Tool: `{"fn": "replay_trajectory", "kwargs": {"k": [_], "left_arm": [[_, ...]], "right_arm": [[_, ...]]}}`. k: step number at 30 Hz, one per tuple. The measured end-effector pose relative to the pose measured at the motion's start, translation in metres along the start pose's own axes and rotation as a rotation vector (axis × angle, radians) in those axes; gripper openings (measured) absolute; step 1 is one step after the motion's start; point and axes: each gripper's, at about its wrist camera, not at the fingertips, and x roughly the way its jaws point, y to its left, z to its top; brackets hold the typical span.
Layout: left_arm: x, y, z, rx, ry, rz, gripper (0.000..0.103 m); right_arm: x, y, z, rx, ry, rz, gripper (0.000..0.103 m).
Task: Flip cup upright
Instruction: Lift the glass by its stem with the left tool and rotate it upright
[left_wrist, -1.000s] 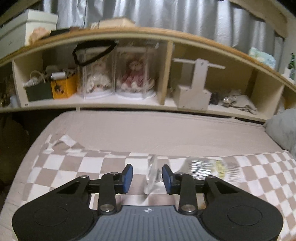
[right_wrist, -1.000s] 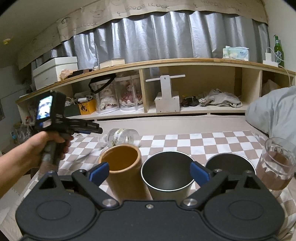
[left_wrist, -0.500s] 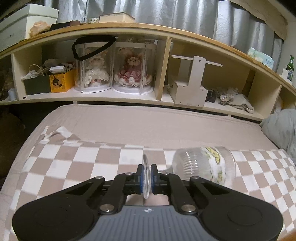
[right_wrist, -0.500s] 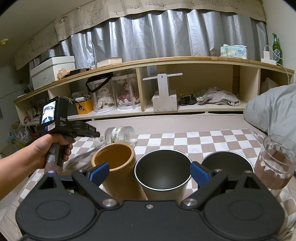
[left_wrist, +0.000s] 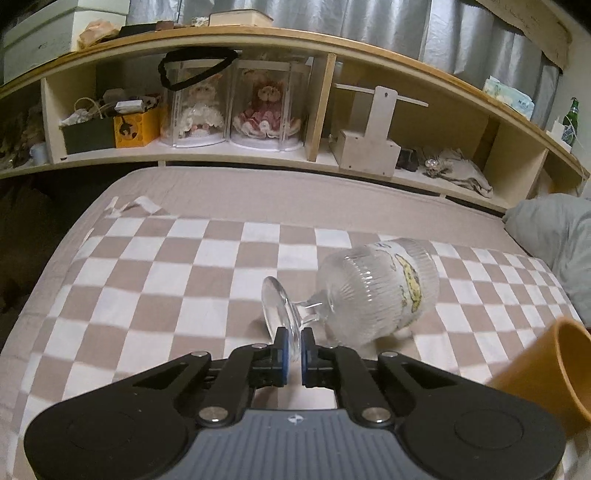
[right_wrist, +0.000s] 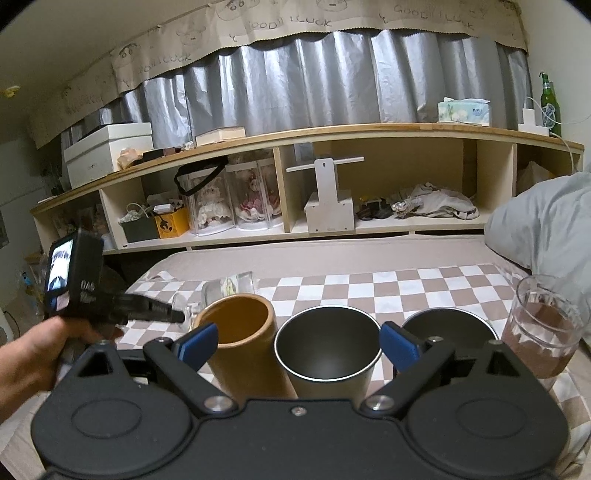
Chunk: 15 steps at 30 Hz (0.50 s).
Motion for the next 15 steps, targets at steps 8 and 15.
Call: {"fn": "replay_trajectory", "kwargs": {"k": [8,15], "left_arm": [[-0.030,-0.001,-0.021,0.081,0.073,-0.018,0.009],[-0.050,-0.016,-0.016,0.369,0.114,-0.020,0.012]], "right_arm": [[-0.005,-0.005,0.003,0.016,-0.018,0.010,0.095],[-0.007,-0.007,0.004,0.023,-0.022,0.021,0.095]]}}
